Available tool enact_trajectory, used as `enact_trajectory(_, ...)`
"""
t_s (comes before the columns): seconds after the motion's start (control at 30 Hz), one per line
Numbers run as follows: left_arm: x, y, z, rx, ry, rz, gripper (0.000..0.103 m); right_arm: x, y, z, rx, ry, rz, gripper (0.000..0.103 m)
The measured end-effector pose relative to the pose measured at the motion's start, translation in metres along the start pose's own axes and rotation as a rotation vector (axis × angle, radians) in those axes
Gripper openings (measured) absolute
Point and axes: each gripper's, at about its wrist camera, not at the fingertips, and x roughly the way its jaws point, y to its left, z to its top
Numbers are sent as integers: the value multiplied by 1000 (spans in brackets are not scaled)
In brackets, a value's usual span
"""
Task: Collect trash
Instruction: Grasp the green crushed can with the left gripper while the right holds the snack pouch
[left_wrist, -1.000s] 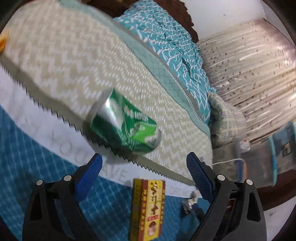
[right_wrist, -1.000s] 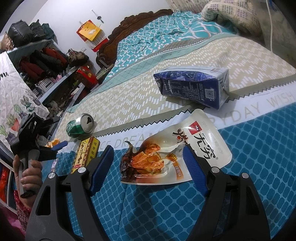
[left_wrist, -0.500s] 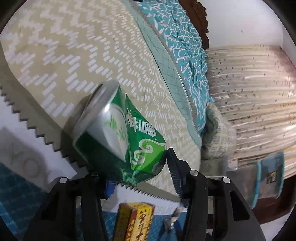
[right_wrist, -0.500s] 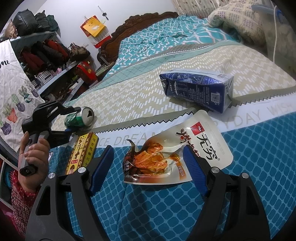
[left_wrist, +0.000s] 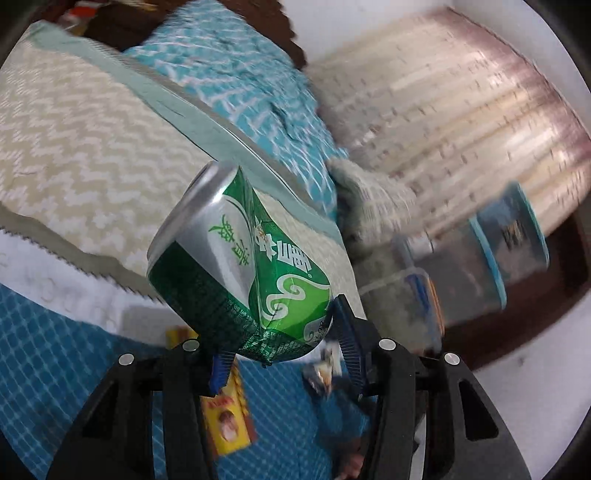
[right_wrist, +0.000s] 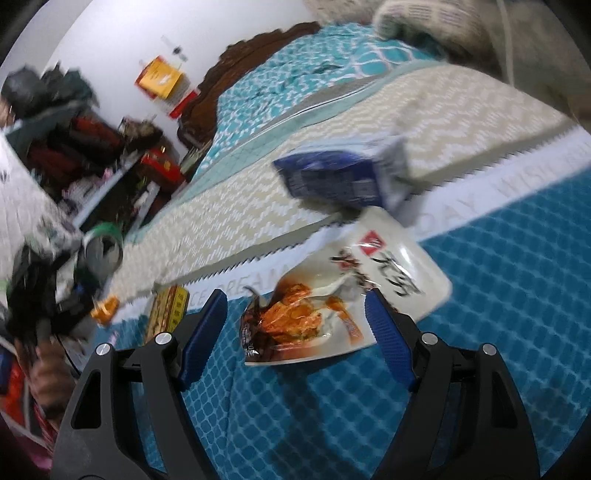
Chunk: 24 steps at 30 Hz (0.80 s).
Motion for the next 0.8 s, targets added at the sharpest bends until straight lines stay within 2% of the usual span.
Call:
enact_trajectory(0.3, 40, -37, -40, 157, 141, -15, 47, -34, -33, 11, 63, -76, -72, 76)
enact_trajectory(0.47, 75, -52, -62, 215, 252, -15, 47, -33, -57, 15, 163, -50, -51, 63)
enact_trajectory(0.63, 113, -65, -85, 271, 350, -2, 47, -30, -73, 24, 194, -40, -41, 58)
enact_trajectory(0.8, 135, -65, -99, 282, 403, 15, 47, -18, -82, 35, 201, -21, -3, 56)
